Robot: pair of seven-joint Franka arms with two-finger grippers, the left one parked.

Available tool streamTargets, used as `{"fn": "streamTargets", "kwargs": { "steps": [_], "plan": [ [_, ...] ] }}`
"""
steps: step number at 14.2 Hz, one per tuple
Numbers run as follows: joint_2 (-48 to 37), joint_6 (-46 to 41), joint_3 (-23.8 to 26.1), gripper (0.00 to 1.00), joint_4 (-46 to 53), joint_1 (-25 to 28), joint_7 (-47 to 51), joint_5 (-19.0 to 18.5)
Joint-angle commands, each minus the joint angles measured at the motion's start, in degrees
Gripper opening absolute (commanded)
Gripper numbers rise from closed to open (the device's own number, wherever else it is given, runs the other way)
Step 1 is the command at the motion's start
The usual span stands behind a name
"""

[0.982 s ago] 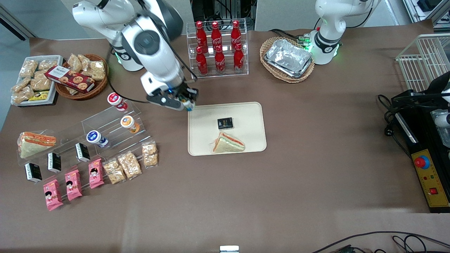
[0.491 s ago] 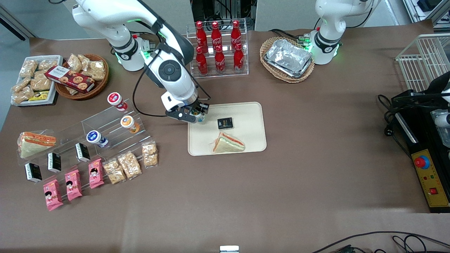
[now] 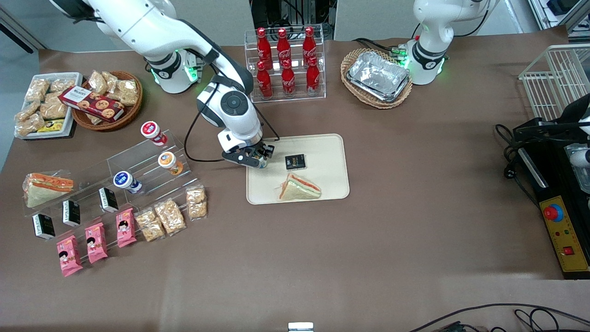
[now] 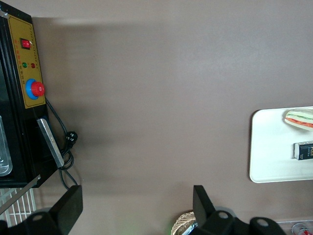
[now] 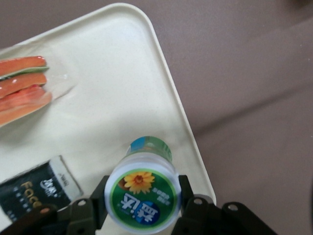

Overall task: Place green gum on tray
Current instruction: 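Lower the bottle onto the tray beside the black packet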

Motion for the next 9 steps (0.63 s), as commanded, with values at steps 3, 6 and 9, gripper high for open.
{"fn": "streamTargets", "kwargs": {
  "steps": [3,6,9],
  "plan": [
    [1.8,2.4,0.3,0.00,0.3,0.1,4.0,-3.3],
    [1.8,3.9,0.3,0.00,-0.5,0.1,4.6,-3.3],
    [2.0,3.9,0.3,0.12,-0.5,0.1,5.0,-3.3]
  ]
}}
